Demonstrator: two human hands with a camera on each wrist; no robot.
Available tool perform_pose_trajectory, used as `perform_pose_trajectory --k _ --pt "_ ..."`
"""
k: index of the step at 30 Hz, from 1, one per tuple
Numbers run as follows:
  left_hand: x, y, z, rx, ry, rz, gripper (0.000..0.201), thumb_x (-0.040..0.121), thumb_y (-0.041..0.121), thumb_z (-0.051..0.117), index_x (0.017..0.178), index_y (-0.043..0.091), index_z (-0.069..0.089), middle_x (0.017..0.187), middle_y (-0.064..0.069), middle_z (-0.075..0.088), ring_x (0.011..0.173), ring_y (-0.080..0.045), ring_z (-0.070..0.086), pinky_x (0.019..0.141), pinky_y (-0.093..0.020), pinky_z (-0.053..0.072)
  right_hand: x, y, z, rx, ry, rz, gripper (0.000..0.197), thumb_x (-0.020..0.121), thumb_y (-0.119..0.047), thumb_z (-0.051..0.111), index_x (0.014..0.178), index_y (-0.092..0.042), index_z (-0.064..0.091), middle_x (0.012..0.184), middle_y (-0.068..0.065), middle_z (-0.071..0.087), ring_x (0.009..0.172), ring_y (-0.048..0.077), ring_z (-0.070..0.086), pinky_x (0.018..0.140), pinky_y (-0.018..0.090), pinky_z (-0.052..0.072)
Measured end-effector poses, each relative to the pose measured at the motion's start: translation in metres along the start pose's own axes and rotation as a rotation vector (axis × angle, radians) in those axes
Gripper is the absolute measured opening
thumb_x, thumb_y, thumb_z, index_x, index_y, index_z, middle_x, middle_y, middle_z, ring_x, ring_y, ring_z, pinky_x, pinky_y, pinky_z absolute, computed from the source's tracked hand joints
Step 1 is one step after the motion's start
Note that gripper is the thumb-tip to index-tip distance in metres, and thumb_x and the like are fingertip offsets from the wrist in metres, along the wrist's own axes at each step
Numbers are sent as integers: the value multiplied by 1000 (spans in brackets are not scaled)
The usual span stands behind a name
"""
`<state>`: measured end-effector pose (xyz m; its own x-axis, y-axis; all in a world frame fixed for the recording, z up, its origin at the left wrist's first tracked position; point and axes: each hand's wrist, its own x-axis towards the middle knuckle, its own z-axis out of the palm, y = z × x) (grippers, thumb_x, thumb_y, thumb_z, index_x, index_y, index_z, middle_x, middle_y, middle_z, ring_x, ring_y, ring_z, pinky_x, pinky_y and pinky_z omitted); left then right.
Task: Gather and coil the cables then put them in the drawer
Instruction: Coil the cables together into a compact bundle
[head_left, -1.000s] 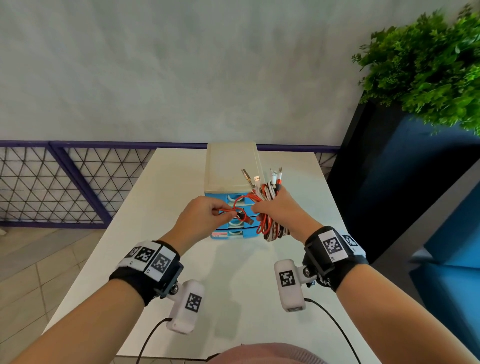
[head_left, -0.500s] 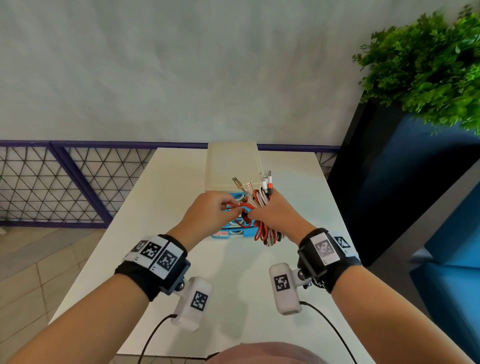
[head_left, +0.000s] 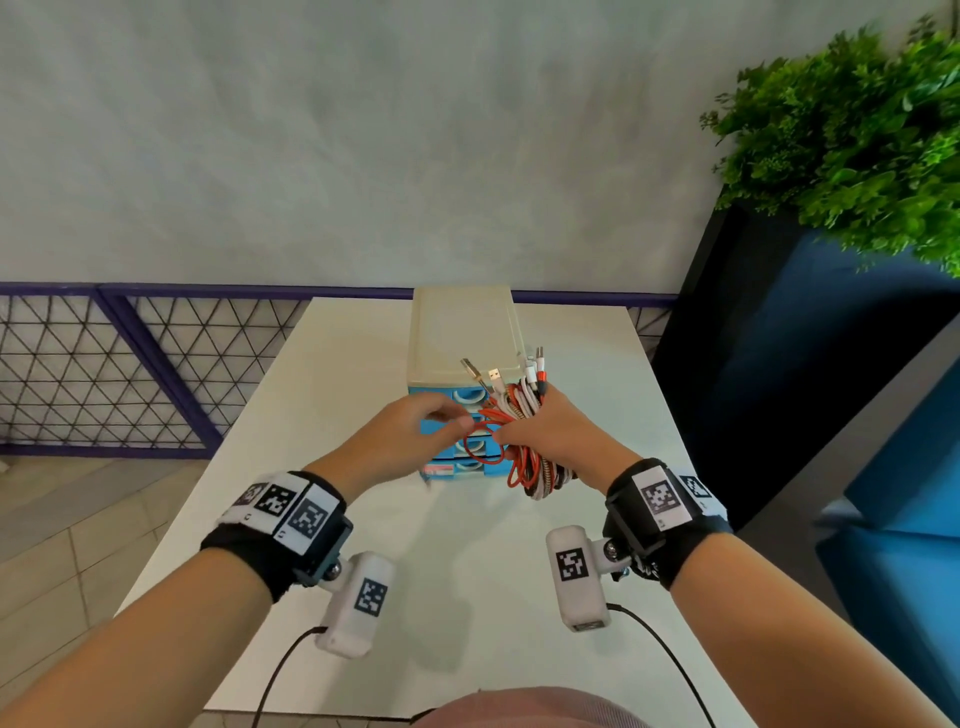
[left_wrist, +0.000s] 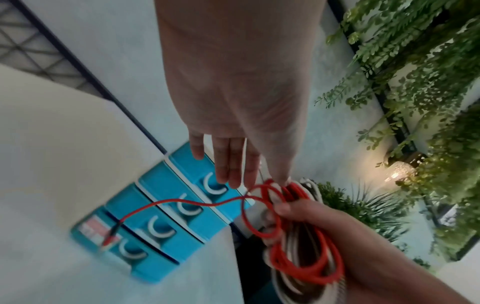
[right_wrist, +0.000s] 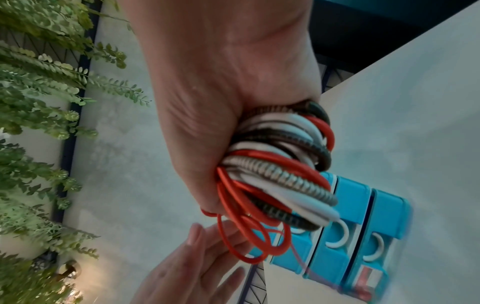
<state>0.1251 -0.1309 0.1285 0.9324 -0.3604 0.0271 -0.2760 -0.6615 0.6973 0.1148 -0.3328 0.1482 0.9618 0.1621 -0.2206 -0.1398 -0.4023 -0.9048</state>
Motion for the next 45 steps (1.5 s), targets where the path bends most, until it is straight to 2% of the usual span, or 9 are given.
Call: perform_pose_trajectory --k 4,9,12,18,27,31,35,39,45 --pt "5 12 15 -163 1 -24 17 96 25 53 89 15 65 88 1 72 88 -15 68 86 -35 53 0 -3 3 89 22 -33 28 80 -11 73 100 -19 56 80 -1 65 64 7 64 54 15 51" --pt "-6 28 8 -807 -142 -317 31 99 31 45 73 15 48 54 4 32 42 -10 39 64 -27 55 2 1 -11 206 116 -36 25 85 -13 69 106 -11 55 80 7 66 61 10 66 54 19 54" --pt "-11 29 -3 -1037 -222 -410 33 100 33 40 73 18 49 51 7 27 40 -9 27 51 -22 47 6 5 -19 259 217 -8 30 86 -13 68 113 -10 53 83 8 66 60 9 65 51 18 52" --pt "-14 29 -5 -1028 -227 -430 23 96 24 49 87 14 67 68 4 61 59 -8 58 73 -28 60 13 14 -25 342 271 1 32 86 -19 70 111 -7 56 79 8 67 62 14 67 56 25 55" --pt "0 65 15 -1012 -169 -480 15 83 22 70 76 9 67 61 0 68 53 -5 65 48 -15 54 7 15 9 616 30 -40 60 75 -55 70 110 -8 60 89 10 70 85 27 69 69 35 56" --pt "1 67 18 -1068 -149 -541 20 85 23 68 74 6 64 56 -1 64 47 -6 63 44 -15 52 -1 10 5 865 -206 77 67 87 -66 46 110 -5 64 89 14 71 76 27 69 70 36 56" --pt "-1 67 20 -896 -191 -516 25 89 28 64 71 10 59 56 1 57 43 -4 51 40 -13 46 5 13 7 568 71 -69 49 82 -28 75 119 -3 56 85 11 66 70 22 68 62 35 56" --pt "-7 59 21 -829 -310 -469 36 96 44 46 69 21 43 55 8 27 41 -4 18 36 -15 12 18 13 -3 616 313 -29 23 82 -7 66 104 -7 59 76 9 66 63 18 67 60 32 55" --pt "-21 20 11 -973 -567 -494 32 100 36 38 76 21 53 58 8 34 46 -7 25 49 -19 26 23 17 -46 870 494 6 5 89 -9 61 94 -9 58 72 4 68 67 12 71 60 29 56"
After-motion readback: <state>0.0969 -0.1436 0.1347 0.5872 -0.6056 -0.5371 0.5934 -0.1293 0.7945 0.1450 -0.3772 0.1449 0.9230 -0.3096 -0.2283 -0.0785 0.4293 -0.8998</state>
